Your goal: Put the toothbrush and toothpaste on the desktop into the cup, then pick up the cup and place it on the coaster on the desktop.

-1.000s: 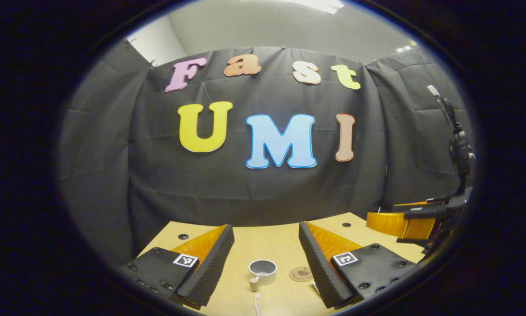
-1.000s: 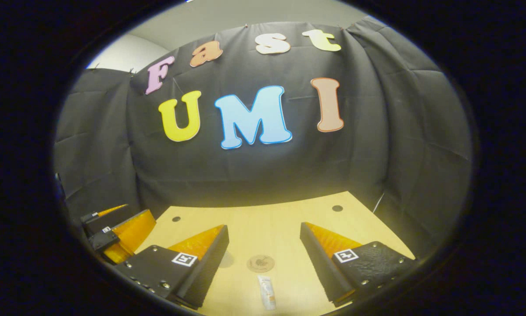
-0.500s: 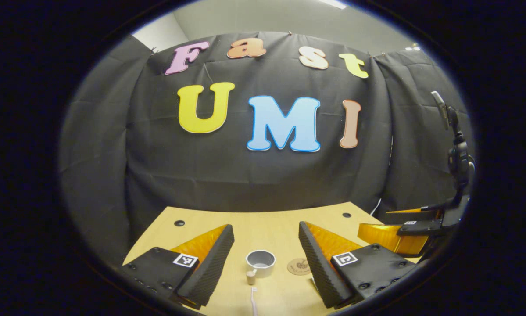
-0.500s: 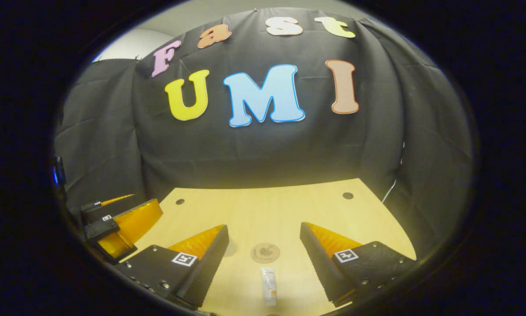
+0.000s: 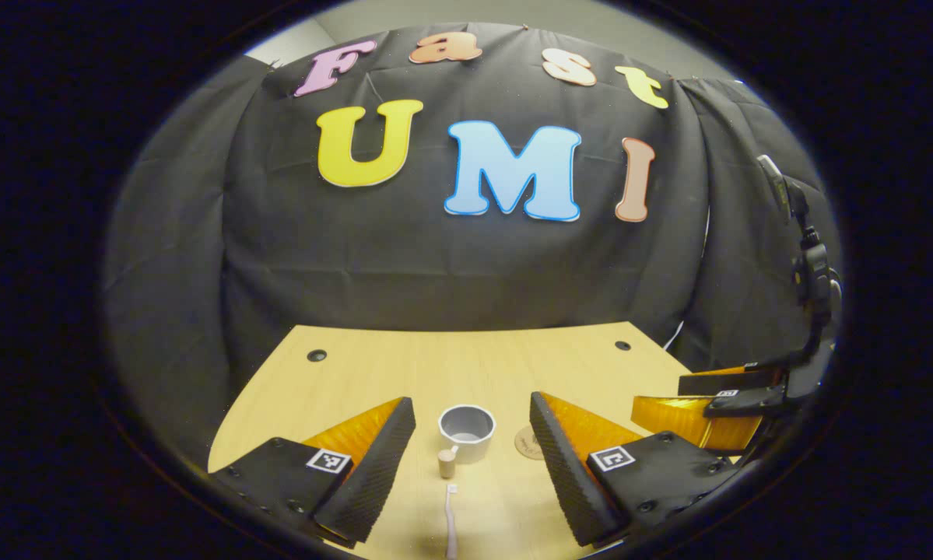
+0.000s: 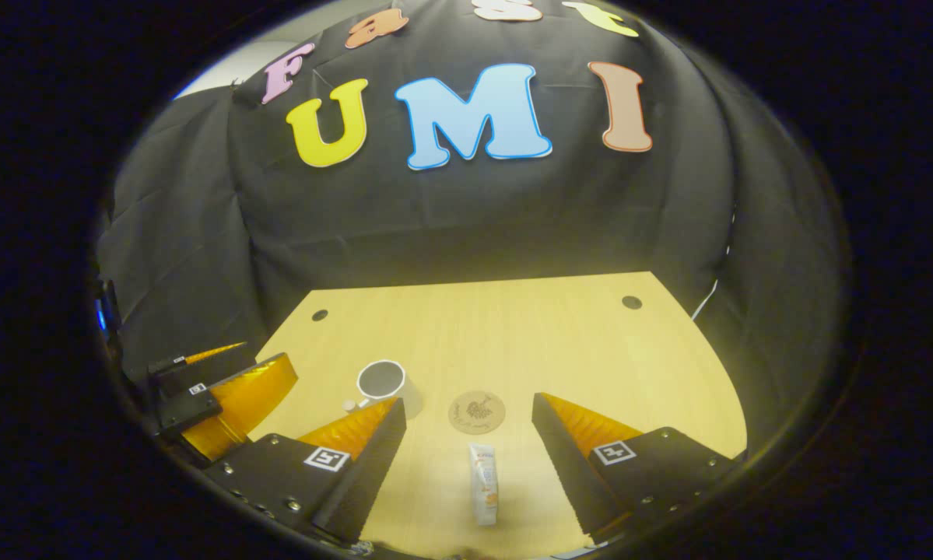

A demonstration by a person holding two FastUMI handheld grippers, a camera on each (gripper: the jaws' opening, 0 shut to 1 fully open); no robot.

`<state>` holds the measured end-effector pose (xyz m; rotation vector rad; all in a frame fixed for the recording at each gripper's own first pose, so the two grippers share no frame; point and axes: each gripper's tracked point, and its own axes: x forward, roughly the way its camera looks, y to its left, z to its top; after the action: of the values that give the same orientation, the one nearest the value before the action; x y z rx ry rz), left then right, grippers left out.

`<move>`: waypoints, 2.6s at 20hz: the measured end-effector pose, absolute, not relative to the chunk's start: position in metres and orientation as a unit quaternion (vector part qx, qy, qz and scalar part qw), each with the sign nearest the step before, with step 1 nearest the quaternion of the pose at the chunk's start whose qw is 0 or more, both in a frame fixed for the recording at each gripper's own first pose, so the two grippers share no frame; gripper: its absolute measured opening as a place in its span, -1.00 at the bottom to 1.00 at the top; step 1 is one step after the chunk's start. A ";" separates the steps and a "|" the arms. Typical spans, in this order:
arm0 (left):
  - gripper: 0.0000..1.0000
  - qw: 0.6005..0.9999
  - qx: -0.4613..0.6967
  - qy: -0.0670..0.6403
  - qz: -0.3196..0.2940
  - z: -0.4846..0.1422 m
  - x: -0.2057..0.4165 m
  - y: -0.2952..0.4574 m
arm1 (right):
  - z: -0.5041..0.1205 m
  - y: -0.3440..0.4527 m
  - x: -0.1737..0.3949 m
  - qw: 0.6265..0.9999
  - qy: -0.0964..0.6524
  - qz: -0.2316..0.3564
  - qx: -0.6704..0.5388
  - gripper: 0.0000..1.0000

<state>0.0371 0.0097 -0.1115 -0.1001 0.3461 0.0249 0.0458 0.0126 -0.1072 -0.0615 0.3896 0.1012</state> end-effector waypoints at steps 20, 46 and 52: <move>1.00 0.896 -0.061 0.439 0.005 -0.309 0.008 0.007 | -0.262 -0.013 0.058 0.907 0.419 0.020 -0.046 0.94; -0.31 0.848 -0.035 0.527 0.048 -0.389 -0.009 0.024 | -0.345 -0.034 0.042 0.816 0.574 -0.021 -0.072 -0.11; -0.85 0.853 -0.038 0.518 0.046 -0.390 -0.007 0.023 | -0.344 -0.027 0.043 0.822 0.567 -0.023 -0.049 -0.85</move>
<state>-0.0065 0.0231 -0.3901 -0.0799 1.0895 0.0964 0.0430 -0.0268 -0.3442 -0.1051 1.2074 -0.0496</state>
